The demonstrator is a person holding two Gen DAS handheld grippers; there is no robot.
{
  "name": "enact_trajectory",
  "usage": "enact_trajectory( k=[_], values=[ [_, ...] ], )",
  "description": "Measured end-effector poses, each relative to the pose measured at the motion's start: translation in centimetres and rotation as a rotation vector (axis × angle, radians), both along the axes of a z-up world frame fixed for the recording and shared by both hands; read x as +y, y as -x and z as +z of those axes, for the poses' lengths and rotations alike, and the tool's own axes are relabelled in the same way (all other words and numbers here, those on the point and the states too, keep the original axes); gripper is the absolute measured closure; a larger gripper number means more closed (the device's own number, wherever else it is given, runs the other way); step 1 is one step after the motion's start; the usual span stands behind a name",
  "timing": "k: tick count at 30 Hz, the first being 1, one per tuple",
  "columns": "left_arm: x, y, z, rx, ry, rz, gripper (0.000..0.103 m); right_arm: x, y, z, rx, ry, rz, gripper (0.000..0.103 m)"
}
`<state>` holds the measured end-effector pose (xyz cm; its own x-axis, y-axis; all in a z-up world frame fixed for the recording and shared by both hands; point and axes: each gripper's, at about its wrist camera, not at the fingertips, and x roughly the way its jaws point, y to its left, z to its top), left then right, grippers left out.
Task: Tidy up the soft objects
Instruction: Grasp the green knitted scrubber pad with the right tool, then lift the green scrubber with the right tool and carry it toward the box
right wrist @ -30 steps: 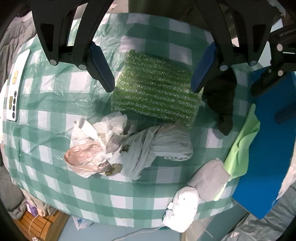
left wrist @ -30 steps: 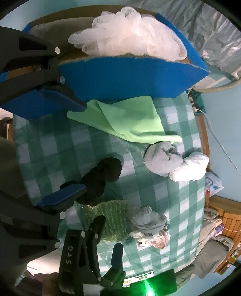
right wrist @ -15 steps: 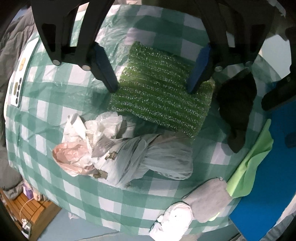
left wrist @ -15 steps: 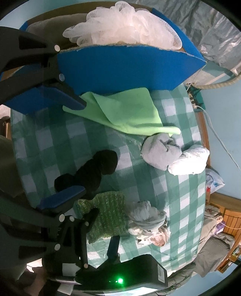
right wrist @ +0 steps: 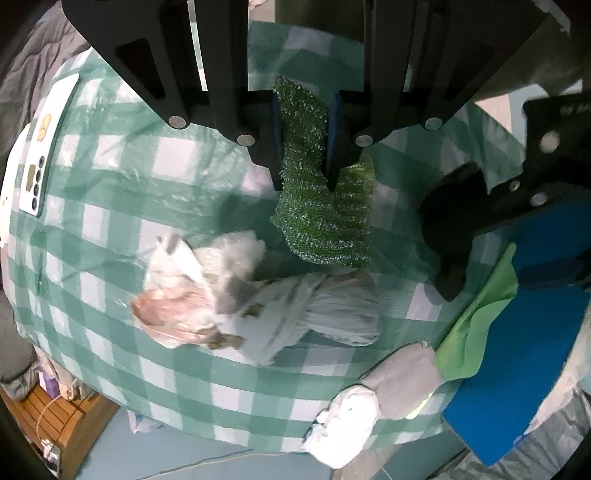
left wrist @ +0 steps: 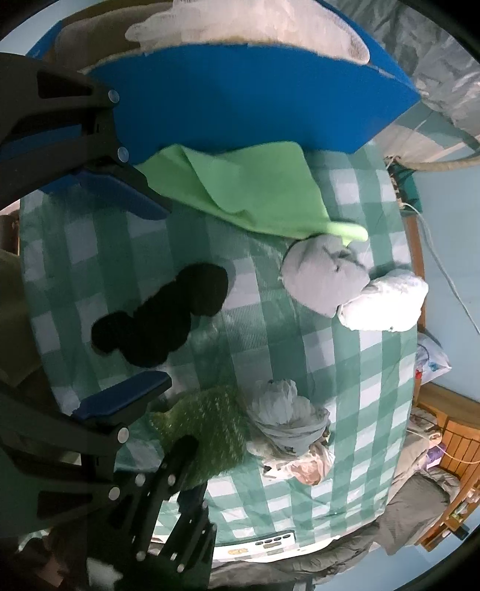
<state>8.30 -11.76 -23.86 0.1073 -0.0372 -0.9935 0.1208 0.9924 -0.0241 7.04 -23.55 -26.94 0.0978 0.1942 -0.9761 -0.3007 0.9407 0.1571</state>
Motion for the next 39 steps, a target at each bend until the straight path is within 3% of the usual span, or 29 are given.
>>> enact_trajectory(
  k=[10,13,15,17,23,39],
  values=[
    [-0.7,-0.9,-2.5,0.045,-0.029,0.014,0.02,-3.4,0.3,1.0,-0.021,-0.03,-0.035,0.086],
    [-0.6,-1.1,-3.2,0.076,-0.026,0.023,0.036,-4.1,0.5,1.2,-0.028,-0.036,-0.046,0.086],
    [-0.5,-0.8,-3.5,0.083,-0.032,0.027,0.041,-5.0,1.5,2.2,-0.035,-0.037,-0.049,0.086],
    [-0.4,-0.6,-3.6,0.073,-0.035,0.021,0.055,-5.1,1.7,2.8,-0.04,-0.042,-0.052,0.086],
    [-0.5,0.1,-3.2,0.048,-0.048,0.008,0.059,-3.8,1.1,3.2,-0.061,-0.047,-0.047,0.086],
    [0.0,2.3,2.9,-0.073,-0.051,0.011,0.059,-4.2,1.3,7.3,-0.131,-0.066,-0.051,0.086]
  ],
)
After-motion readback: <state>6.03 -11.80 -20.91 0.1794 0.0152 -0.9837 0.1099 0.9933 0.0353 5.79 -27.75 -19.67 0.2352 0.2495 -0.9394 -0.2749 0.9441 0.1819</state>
